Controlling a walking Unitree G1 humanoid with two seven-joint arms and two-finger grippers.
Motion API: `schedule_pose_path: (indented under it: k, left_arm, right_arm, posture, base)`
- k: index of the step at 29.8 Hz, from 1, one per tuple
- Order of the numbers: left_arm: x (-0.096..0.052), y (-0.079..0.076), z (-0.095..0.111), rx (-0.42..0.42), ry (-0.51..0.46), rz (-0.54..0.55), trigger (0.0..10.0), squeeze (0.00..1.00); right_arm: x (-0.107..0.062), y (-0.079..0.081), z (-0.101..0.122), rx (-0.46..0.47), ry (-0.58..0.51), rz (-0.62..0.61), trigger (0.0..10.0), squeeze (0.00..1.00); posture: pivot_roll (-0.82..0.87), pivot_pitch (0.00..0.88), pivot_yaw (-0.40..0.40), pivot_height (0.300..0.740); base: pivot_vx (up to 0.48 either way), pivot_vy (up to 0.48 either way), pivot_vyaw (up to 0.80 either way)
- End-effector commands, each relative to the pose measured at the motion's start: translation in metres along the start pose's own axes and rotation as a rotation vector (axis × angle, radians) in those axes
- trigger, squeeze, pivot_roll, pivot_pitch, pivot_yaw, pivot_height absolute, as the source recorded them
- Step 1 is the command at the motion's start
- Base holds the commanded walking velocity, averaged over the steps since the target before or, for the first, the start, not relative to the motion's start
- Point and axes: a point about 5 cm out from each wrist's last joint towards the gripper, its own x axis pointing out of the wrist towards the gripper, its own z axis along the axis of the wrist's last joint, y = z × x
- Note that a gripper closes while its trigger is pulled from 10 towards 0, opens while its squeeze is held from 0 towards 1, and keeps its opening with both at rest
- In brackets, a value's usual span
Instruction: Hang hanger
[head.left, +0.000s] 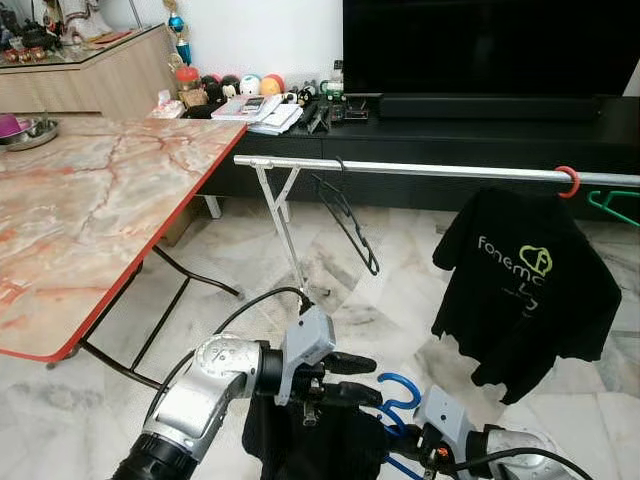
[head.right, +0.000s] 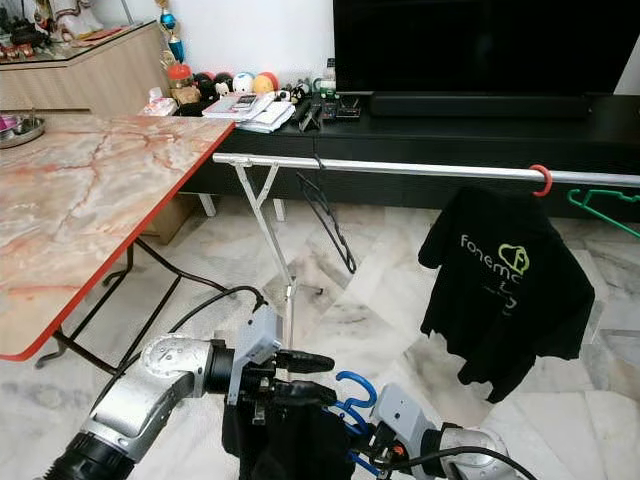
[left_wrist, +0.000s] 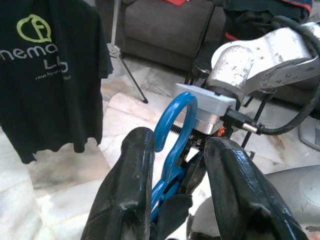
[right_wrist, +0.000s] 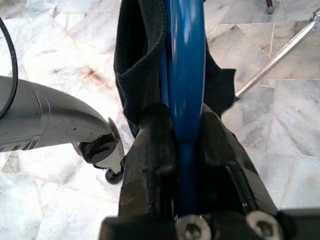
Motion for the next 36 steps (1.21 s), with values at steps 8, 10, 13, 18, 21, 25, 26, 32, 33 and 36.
schedule_pose_path:
  k: [8, 10, 13, 18, 21, 25, 26, 32, 33, 36]
  left_arm:
    - [-0.013, 0.007, -0.018, 0.101, 0.196, 0.115, 10.0, 0.0]
    - [-0.016, 0.014, -0.018, 0.107, 0.183, 0.187, 10.0, 0.0]
    - [-0.019, 0.025, -0.018, 0.1, 0.164, 0.307, 10.0, 0.0]
    - [-0.023, 0.034, -0.037, 0.087, 0.222, 0.465, 10.0, 1.0]
    - [-0.021, 0.036, -0.047, 0.071, 0.236, 0.514, 10.0, 1.0]
    - [-0.016, 0.039, -0.055, 0.056, 0.24, 0.584, 10.0, 1.0]
    - [-0.014, 0.039, -0.058, 0.052, 0.242, 0.594, 10.0, 1.0]
    - [-0.009, 0.04, -0.074, -0.057, 0.227, 0.66, 10.0, 1.0]
    - [-0.008, 0.041, -0.075, -0.07, 0.225, 0.669, 10.0, 1.0]
    - [-0.007, 0.042, -0.078, -0.089, 0.23, 0.689, 10.0, 1.0]
  right_arm:
    - [-0.006, -0.019, 0.009, -0.014, -0.043, -0.159, 0.0, 0.0]
    - [-0.01, -0.03, 0.014, 0.005, -0.072, -0.263, 0.0, 0.0]
    - [-0.016, -0.041, 0.021, 0.03, -0.111, -0.36, 0.0, 0.0]
    - [-0.02, -0.039, 0.029, 0.024, -0.15, -0.353, 0.0, 0.0]
    - [-0.023, -0.039, 0.036, -0.002, -0.169, -0.358, 0.0, 0.0]
    - [-0.028, -0.039, 0.045, -0.019, -0.188, -0.365, 0.0, 0.0]
    - [-0.029, -0.039, 0.047, -0.026, -0.19, -0.365, 0.0, 0.0]
    - [-0.039, -0.038, 0.065, -0.072, -0.205, -0.384, 0.0, 0.0]
    - [-0.04, -0.037, 0.068, -0.078, -0.211, -0.382, 0.0, 0.0]
    - [-0.04, -0.033, 0.077, -0.097, -0.221, -0.37, 0.0, 0.0]
  posture:
    - [0.03, 0.101, 0.067, 0.74]
    - [0.03, 0.102, 0.067, 0.74]
    - [0.03, 0.103, 0.068, 0.74]
    - [0.02, 0.109, 0.07, 0.74]
    - [0.02, 0.11, 0.07, 0.74]
    - [0.02, 0.114, 0.065, 0.74]
    - [0.01, 0.115, 0.065, 0.74]
    - [0.0, 0.121, 0.06, 0.74]
    - [0.0, 0.121, 0.06, 0.74]
    - [0.0, 0.124, 0.054, 0.74]
  base:
    - [0.0, 0.0, 0.0]
    - [0.0, 0.0, 0.0]
    - [0.0, 0.0, 0.0]
    - [0.0, 0.0, 0.0]
    - [0.0, 0.0, 0.0]
    - [0.0, 0.0, 0.0]
    - [0.0, 0.0, 0.0]
    - [0.0, 0.0, 0.0]
    - [0.0, 0.0, 0.0]
    - [0.0, 0.0, 0.0]
